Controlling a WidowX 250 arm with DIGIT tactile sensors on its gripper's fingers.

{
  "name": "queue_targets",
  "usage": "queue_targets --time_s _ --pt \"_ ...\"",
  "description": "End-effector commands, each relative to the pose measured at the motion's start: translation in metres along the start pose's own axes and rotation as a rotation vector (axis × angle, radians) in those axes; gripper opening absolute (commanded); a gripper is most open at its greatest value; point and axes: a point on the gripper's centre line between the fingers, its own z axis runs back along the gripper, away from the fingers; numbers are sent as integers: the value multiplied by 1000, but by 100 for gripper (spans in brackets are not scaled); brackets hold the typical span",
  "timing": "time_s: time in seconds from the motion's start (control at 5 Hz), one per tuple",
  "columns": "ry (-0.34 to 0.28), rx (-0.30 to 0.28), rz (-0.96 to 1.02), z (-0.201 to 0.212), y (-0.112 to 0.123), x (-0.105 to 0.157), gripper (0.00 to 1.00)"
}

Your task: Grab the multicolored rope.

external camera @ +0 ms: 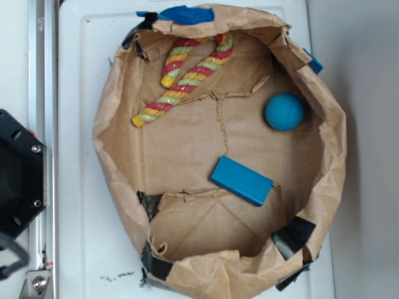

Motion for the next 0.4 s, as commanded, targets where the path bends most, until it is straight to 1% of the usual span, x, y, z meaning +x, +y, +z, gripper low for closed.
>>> queue_targets --time_s 0.0,0.2 --pt "0 0 0 0 0 0 100" --pt "-44 9 51 -3 9 43 100"
